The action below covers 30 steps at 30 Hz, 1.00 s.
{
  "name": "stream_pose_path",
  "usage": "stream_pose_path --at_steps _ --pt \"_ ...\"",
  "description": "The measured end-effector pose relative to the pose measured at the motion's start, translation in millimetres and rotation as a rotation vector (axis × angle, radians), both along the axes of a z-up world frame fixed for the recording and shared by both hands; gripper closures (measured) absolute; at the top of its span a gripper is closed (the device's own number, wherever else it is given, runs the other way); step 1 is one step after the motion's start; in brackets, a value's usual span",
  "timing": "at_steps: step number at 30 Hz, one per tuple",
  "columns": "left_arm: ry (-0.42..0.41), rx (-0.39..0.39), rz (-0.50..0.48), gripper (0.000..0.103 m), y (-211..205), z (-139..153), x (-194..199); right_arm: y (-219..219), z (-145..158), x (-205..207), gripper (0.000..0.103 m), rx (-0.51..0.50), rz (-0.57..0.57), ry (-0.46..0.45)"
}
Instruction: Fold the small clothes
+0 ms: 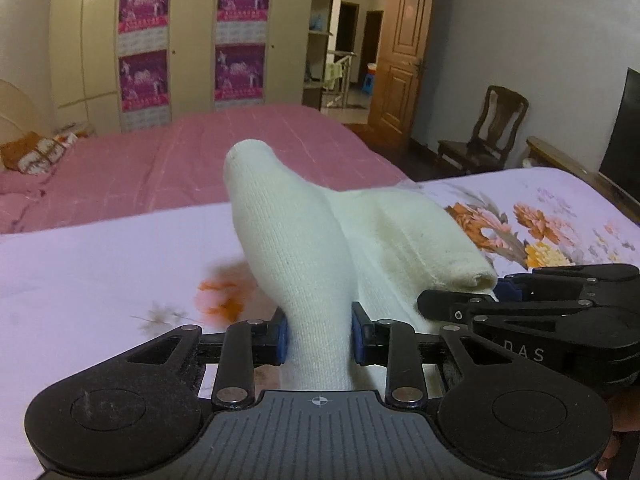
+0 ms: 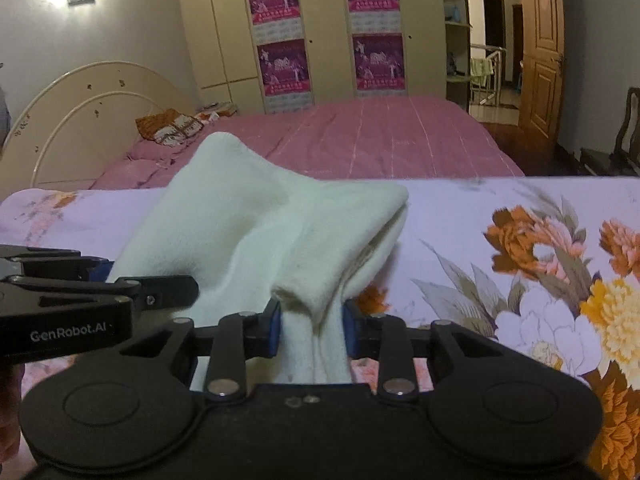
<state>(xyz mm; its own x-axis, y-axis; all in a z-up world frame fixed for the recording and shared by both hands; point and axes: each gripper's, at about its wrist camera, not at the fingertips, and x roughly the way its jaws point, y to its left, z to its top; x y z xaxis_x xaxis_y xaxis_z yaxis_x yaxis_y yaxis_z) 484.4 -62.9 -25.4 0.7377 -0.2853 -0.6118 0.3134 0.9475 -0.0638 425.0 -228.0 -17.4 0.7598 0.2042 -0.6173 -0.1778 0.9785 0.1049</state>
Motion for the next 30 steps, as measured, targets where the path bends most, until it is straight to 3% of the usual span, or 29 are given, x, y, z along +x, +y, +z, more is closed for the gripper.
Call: stream_pose_path --at_steps 8,16,23,26,30 --pt "-0.018 0.051 0.101 0.073 68.6 11.4 -34.8 57.2 13.2 -6.2 0.075 0.010 0.102 -0.022" --pt "0.055 0.118 0.234 0.073 176.3 -13.4 -72.1 159.1 -12.7 -15.1 0.075 0.045 0.257 0.025" --pt "0.122 0.140 0.263 0.071 227.6 -41.3 -83.3 217.9 -32.4 -19.4 0.075 0.047 0.319 0.068" --pt "0.110 0.122 0.267 0.062 232.3 -48.1 -84.3 219.1 -37.7 -16.4 0.074 0.037 0.292 0.085" --pt "0.078 0.136 0.289 0.040 229.4 -52.9 -89.0 202.5 -48.0 -12.9 0.074 0.091 0.261 0.119"
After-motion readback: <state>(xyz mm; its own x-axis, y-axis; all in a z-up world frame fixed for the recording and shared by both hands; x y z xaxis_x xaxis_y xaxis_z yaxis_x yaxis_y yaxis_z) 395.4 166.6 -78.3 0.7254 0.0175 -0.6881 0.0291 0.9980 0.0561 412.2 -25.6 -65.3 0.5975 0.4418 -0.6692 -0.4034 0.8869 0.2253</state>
